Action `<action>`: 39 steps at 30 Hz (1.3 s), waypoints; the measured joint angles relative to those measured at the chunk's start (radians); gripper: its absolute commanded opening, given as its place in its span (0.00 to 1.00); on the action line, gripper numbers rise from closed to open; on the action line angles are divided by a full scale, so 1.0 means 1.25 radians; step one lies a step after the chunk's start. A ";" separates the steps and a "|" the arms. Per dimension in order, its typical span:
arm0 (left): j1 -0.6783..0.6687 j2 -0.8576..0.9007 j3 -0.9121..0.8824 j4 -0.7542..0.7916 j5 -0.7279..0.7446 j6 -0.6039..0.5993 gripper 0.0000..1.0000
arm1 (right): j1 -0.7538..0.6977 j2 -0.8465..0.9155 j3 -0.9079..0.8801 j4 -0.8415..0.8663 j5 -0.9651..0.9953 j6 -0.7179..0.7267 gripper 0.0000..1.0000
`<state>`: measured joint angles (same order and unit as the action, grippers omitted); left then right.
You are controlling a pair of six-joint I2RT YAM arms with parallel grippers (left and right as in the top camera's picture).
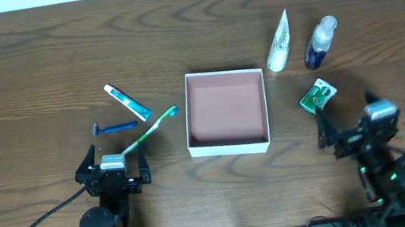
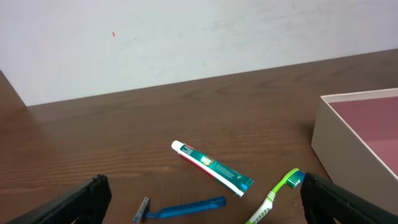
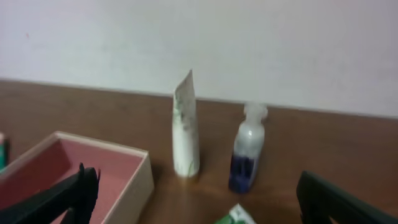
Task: Pack container
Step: 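Reach the right gripper to the white Pantene bottle and grasp it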
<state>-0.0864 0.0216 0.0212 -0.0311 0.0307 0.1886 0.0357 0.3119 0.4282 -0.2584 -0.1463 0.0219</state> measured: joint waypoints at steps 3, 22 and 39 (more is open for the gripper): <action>0.000 0.002 0.000 -0.002 0.000 0.000 0.98 | 0.000 0.170 0.194 -0.116 -0.013 -0.005 0.98; 0.000 0.002 0.001 -0.003 0.000 0.000 0.98 | 0.010 0.967 0.935 -0.396 -0.315 -0.034 0.99; 0.000 0.002 0.001 -0.003 0.000 0.000 0.98 | 0.174 1.111 0.936 -0.457 0.163 0.133 0.68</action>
<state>-0.0864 0.0242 0.0227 -0.0345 0.0307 0.1886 0.2531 1.7000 1.5978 -0.8291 0.0574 0.1883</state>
